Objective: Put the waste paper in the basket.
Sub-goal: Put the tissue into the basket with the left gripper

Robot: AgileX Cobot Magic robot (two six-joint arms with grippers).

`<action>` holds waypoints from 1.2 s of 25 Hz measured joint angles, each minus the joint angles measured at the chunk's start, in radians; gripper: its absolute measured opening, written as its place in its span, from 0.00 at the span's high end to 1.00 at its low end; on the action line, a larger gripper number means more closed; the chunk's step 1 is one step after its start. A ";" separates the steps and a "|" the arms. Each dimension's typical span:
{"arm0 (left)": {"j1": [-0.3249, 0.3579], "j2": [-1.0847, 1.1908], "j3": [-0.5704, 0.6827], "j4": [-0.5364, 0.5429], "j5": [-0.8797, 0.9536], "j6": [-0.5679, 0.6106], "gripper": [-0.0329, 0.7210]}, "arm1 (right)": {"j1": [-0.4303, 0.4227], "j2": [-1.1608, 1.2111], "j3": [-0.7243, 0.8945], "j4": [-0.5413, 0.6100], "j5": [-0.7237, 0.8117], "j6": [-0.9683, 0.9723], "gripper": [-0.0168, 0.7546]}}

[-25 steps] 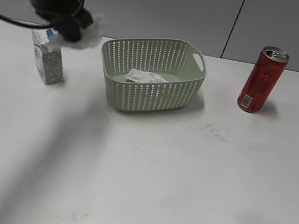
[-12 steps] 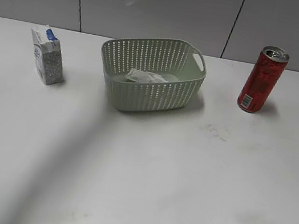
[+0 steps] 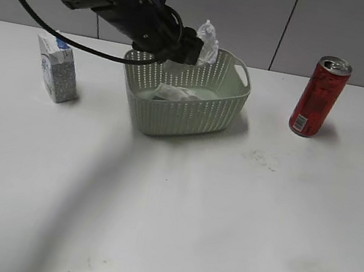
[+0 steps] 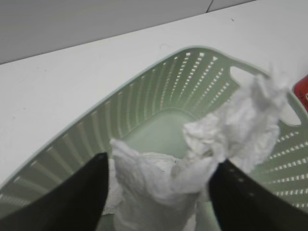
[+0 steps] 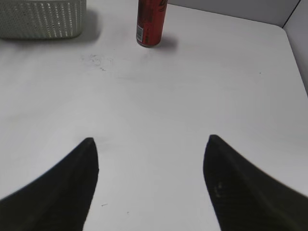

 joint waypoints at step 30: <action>0.083 0.075 -0.350 0.148 0.656 -0.402 0.12 | 0.000 0.000 0.000 -0.003 0.000 0.000 0.33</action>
